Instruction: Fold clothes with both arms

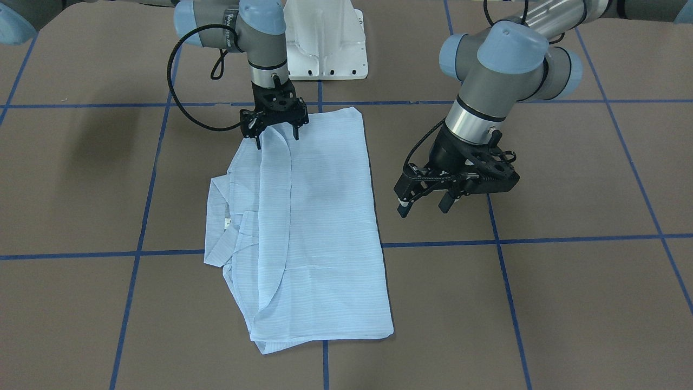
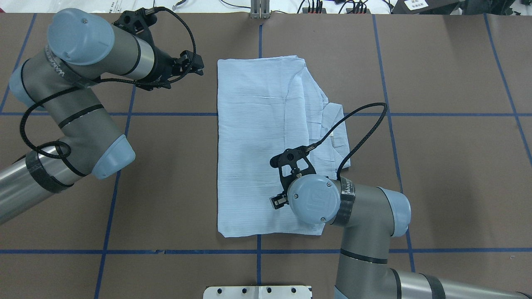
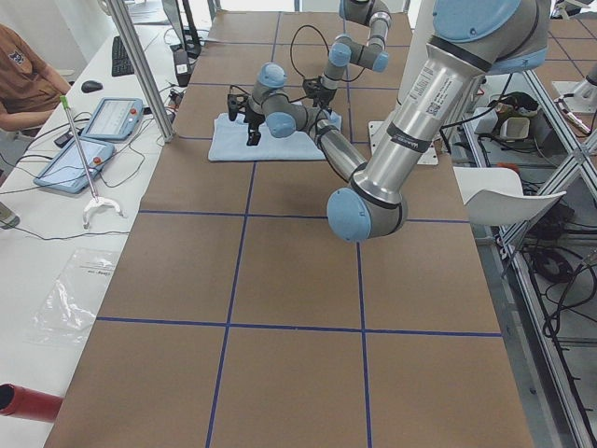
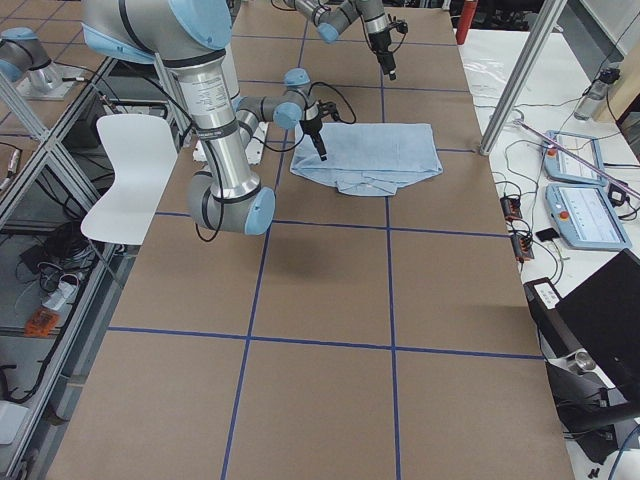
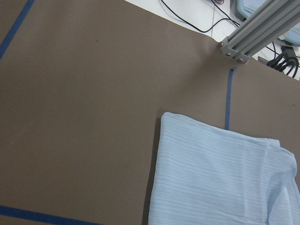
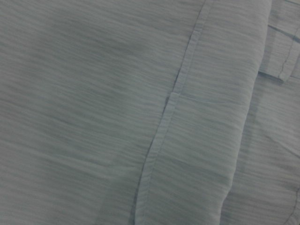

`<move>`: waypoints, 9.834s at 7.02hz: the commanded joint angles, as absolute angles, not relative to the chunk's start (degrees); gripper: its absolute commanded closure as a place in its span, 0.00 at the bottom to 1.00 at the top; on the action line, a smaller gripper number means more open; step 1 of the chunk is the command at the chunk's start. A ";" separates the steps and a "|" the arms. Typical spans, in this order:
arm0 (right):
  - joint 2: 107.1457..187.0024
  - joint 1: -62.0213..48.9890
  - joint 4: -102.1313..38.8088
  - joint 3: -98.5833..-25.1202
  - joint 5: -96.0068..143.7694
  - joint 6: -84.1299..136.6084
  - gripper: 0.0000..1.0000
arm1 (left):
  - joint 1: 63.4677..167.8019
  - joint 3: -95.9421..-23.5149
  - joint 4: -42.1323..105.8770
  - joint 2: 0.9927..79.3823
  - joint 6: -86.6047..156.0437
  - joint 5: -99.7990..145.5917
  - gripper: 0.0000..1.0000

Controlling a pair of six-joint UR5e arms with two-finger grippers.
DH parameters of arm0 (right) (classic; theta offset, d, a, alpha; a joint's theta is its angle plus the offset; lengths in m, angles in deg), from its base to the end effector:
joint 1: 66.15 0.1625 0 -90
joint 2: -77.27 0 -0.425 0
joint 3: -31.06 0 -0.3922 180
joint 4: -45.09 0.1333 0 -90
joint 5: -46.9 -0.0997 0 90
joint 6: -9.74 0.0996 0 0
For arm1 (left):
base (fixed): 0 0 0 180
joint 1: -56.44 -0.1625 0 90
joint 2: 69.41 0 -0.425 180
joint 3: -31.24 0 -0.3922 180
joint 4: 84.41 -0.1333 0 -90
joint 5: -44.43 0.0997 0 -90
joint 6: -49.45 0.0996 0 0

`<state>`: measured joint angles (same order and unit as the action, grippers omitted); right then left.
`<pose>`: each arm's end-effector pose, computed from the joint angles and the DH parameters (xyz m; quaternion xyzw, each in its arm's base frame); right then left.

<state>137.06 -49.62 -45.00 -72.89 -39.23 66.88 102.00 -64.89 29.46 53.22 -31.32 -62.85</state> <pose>-0.5698 -0.3152 0.2586 0.1851 -0.3276 -0.1190 0.9188 0.3918 -0.5476 0.2301 0.1225 0.5153 -0.1891 0.8269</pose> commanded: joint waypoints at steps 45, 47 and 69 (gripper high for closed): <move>144.59 -50.85 -39.55 -75.91 -52.24 120.04 0.01 | 73.58 -76.86 16.05 49.68 -52.24 -55.06 1.00; 144.50 -50.85 -40.34 -75.91 -52.32 119.87 0.79 | 73.58 -76.86 16.05 49.60 -52.24 -55.06 1.00; 134.33 -32.32 -39.55 -76.12 -64.11 103.36 1.00 | 92.72 -78.05 8.48 55.82 -39.69 -67.63 1.00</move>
<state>136.89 -33.83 -39.62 -79.93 -65.84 105.14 89.90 -83.23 6.44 53.82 -42.12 -67.42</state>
